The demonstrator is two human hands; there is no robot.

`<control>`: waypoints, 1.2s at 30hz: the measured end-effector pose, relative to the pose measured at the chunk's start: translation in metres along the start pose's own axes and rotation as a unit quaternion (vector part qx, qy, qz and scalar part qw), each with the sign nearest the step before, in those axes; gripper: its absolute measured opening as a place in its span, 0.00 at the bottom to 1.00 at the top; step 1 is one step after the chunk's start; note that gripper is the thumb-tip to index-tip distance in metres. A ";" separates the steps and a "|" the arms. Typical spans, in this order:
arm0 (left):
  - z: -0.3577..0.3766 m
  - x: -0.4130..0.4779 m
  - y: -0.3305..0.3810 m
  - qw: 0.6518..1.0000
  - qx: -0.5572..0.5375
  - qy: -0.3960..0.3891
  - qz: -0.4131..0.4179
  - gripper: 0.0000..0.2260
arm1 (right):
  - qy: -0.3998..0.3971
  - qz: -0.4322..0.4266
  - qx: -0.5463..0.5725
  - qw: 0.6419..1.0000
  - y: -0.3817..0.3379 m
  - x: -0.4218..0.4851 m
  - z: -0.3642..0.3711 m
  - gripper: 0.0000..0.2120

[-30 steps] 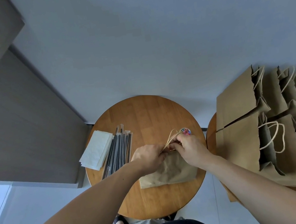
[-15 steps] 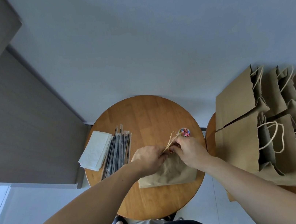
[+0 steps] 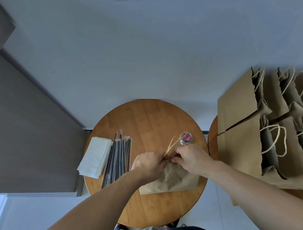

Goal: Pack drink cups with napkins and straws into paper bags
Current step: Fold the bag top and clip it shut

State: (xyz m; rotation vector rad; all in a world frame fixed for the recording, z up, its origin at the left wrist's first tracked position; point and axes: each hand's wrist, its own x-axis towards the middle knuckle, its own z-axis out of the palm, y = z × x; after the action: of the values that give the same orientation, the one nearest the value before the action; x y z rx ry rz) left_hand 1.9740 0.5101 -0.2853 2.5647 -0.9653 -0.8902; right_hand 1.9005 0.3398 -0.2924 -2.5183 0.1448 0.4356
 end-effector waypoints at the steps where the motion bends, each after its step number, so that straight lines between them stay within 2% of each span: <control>1: 0.001 0.000 0.000 1.000 -0.001 0.003 -0.001 0.11 | -0.006 0.002 -0.018 1.000 -0.001 0.000 -0.001 0.07; 9: 0.008 -0.004 -0.001 1.000 0.009 0.023 -0.002 0.12 | -0.077 0.007 -0.128 0.989 -0.010 0.006 -0.010 0.10; 13: 0.010 -0.007 -0.003 0.999 -0.002 0.039 -0.008 0.11 | -0.067 -0.030 -0.183 0.980 -0.015 0.009 -0.011 0.10; 16: 0.000 -0.005 -0.007 0.999 -0.015 0.028 -0.009 0.11 | 0.026 -0.083 -0.136 0.987 -0.016 -0.004 -0.006 0.10; 19: -0.015 -0.007 -0.016 0.999 -0.036 0.001 0.013 0.10 | 0.198 -0.181 -0.014 0.963 -0.010 -0.024 -0.002 0.05; 21: -0.021 -0.012 -0.028 0.999 -0.048 -0.018 0.018 0.16 | 0.277 -0.192 0.009 0.941 0.002 -0.034 -0.002 0.07; 22: -0.020 -0.016 -0.035 0.998 -0.056 -0.029 0.016 0.19 | 0.288 -0.167 0.010 0.943 0.008 -0.038 -0.003 0.10; 24: -0.015 -0.024 -0.051 0.996 -0.078 -0.048 0.002 0.26 | 0.238 -0.076 0.019 0.968 0.024 -0.043 -0.004 0.18; 26: -0.005 -0.034 -0.067 0.994 -0.095 -0.051 -0.015 0.31 | 0.129 0.001 0.044 0.991 0.038 -0.047 -0.001 0.28; 27: 0.000 -0.039 -0.074 0.994 -0.100 -0.048 -0.025 0.31 | 0.079 0.025 0.059 0.995 0.044 -0.048 0.002 0.30; 29: 0.008 -0.046 -0.082 0.992 -0.107 -0.039 -0.059 0.24 | 0.018 0.058 0.091 0.994 0.052 -0.048 0.010 0.26; 32: 0.015 -0.050 -0.079 0.985 -0.129 -0.019 -0.110 0.06 | 0.021 0.096 0.122 0.988 0.059 -0.045 0.020 0.11; 34: 0.018 -0.050 -0.071 0.984 -0.141 -0.001 -0.109 0.05 | 0.038 0.123 0.120 0.984 0.063 -0.045 0.023 0.08; 36: 0.021 -0.051 -0.062 0.983 -0.147 0.012 -0.112 0.07 | 0.049 0.131 0.104 0.985 0.067 -0.045 0.024 0.09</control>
State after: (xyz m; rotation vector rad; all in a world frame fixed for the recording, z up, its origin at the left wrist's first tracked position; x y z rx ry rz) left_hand 1.9626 0.5895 -0.3051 2.4494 -0.5002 -0.9760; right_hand 1.8380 0.2985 -0.3311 -2.3222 0.5372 0.3783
